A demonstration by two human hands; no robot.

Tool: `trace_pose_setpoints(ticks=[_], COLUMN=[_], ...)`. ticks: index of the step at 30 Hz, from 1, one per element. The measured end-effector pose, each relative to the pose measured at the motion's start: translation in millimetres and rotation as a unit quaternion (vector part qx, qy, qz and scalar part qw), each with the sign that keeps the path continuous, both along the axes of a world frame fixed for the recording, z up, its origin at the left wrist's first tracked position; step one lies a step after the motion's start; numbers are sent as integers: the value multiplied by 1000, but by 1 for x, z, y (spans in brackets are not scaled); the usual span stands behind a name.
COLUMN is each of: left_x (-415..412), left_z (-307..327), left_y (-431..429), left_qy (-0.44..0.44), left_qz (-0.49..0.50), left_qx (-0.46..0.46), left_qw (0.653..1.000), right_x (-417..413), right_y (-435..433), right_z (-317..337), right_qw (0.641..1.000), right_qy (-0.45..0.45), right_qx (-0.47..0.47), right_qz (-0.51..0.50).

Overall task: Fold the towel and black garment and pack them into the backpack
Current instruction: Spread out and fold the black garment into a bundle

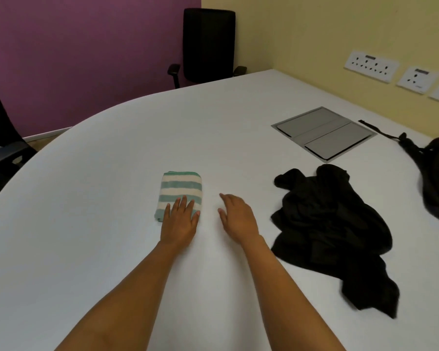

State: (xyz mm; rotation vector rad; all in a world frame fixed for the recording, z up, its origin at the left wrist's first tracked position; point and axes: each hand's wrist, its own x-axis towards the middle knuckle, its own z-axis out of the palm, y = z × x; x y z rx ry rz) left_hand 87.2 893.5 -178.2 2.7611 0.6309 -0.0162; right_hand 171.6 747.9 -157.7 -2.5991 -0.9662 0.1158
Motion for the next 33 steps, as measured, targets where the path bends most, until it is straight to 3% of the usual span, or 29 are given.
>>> trace_pose_setpoints(ticks=[5,9,17,22,26,29,31,33], left_x=[28,54,97,110,120,123,123,125], left_z=[19,25,15,0,-1,15,27,37], left_y=[-69,-129,-222,-249,-254,-255,-251,-239], left_qy=[-82,-111,-76,-94,-109,-156,-199,-243], left_qz=[18,26,68,106,148,190,238,308], left_qx=[-59,-138,-246,-249,-239,-269,-327,-398], left_qw=[995,984,964,958,953,931,893,829], right_x=[42,74,109,123,133,135,131,122], right_y=[-87,-162,-255,-260,-262,-268,-275,-282], right_z=[23,30,-5,-15,-15,-8,1,11], right_qw=[992,976,956,964,975,973,961,949], right_qy=[-81,-84,77,93,73,86,89,74], right_qx=[-7,-29,-118,-123,-55,63,162,234], right_qz=[-99,-200,-256,-217,-200,-203,-206,-199])
